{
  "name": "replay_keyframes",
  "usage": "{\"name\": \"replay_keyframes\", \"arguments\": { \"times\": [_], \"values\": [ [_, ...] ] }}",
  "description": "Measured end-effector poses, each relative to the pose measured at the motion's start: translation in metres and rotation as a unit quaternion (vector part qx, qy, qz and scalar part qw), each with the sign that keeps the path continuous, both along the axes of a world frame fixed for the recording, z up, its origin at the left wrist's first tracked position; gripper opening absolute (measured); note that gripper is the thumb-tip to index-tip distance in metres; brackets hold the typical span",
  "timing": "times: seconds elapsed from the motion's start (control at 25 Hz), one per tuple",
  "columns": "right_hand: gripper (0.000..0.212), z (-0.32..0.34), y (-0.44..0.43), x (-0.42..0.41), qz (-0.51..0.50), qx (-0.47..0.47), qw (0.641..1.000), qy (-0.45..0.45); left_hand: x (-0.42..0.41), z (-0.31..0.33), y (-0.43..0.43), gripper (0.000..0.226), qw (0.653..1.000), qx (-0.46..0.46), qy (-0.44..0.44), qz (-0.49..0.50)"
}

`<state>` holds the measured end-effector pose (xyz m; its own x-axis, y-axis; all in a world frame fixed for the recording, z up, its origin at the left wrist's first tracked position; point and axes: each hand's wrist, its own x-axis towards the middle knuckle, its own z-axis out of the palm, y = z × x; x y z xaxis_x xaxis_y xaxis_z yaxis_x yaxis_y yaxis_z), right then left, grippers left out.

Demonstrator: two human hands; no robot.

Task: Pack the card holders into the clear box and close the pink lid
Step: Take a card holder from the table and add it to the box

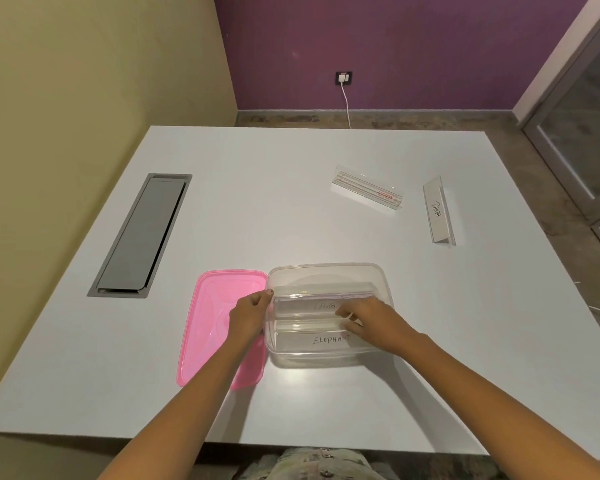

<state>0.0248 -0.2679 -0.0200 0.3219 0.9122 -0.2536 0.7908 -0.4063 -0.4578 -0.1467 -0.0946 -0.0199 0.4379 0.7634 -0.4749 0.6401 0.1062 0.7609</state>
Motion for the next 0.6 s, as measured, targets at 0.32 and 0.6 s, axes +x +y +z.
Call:
{"name": "replay_keyframes", "arguments": {
  "times": [0.32, 0.6],
  "values": [
    [0.019, 0.02, -0.015, 0.061, -0.356, 0.263, 0.893, 0.084, 0.036, 0.003, -0.006, 0.048, 0.945, 0.296, -0.014, -0.137],
    [0.03, -0.011, -0.015, 0.155, -0.492, 0.108, 0.864, 0.01, 0.081, 0.003, 0.0, 0.035, 0.879, 0.362, 0.046, -0.305]
  ]
}}
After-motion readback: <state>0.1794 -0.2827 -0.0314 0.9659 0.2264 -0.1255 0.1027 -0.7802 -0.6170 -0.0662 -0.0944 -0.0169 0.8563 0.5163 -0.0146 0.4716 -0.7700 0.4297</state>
